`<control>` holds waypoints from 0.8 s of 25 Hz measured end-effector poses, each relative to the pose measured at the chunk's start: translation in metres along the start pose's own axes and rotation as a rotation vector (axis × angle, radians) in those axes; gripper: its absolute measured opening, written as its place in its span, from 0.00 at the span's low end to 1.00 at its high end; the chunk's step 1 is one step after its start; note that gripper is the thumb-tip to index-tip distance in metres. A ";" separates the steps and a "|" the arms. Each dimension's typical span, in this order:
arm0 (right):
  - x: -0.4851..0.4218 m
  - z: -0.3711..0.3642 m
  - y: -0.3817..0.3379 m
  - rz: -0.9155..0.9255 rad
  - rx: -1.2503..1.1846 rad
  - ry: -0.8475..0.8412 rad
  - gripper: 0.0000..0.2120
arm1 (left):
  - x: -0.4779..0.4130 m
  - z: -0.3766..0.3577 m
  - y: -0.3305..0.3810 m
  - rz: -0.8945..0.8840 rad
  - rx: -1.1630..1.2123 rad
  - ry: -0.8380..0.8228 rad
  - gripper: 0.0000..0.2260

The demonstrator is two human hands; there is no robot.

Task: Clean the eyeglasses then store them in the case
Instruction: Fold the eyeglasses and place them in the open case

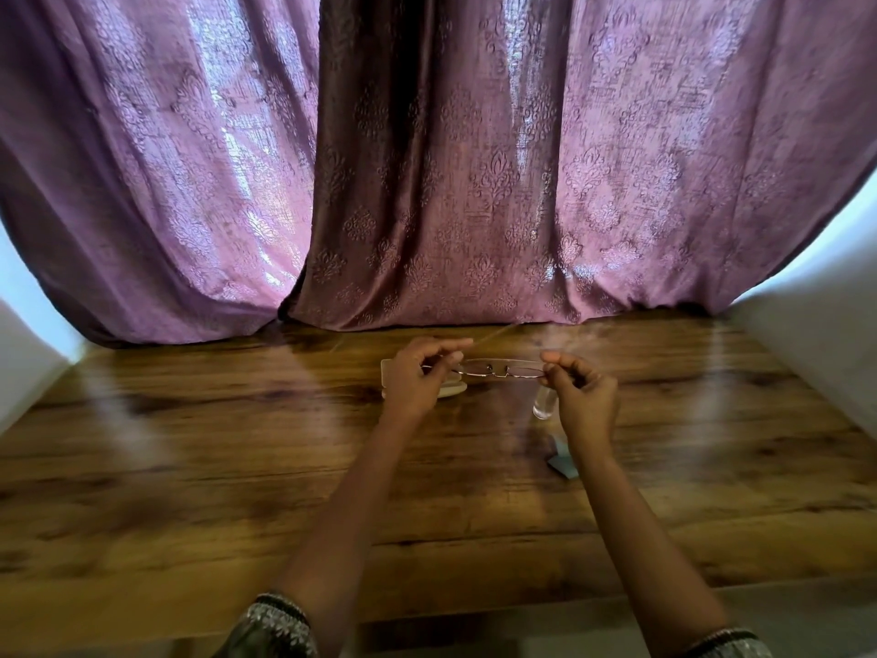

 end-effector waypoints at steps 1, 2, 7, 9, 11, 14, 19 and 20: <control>-0.001 0.001 0.000 -0.010 0.004 0.005 0.10 | -0.001 0.002 0.000 -0.014 -0.056 -0.054 0.11; -0.001 0.002 0.001 -0.022 0.011 0.008 0.10 | -0.001 0.003 0.000 -0.020 -0.096 -0.106 0.10; -0.003 0.007 0.002 -0.089 -0.010 0.034 0.09 | 0.000 0.005 0.001 0.000 -0.106 -0.248 0.10; -0.006 0.009 0.002 -0.129 0.001 0.028 0.08 | 0.001 0.006 0.001 0.025 -0.066 -0.292 0.13; -0.009 0.010 0.001 -0.181 -0.018 0.013 0.08 | 0.003 0.007 0.000 0.030 -0.027 -0.298 0.17; -0.010 0.012 -0.003 -0.231 -0.077 -0.053 0.09 | 0.003 0.004 -0.002 0.008 -0.007 -0.240 0.15; -0.019 0.017 -0.013 -0.312 -0.243 -0.235 0.10 | 0.000 0.002 -0.004 0.158 0.261 -0.201 0.11; -0.021 0.018 -0.016 -0.306 -0.220 -0.264 0.10 | -0.001 0.001 -0.004 0.189 0.316 -0.190 0.11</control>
Point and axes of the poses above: each hand's wrist, its own x-axis away from the middle knuckle, its own z-axis out of the back of the hand, y = z × x, the point moved 1 cm from there along -x, towards the middle knuckle, and after that the axes turned 1 degree about -y, right-handed, at the moved point
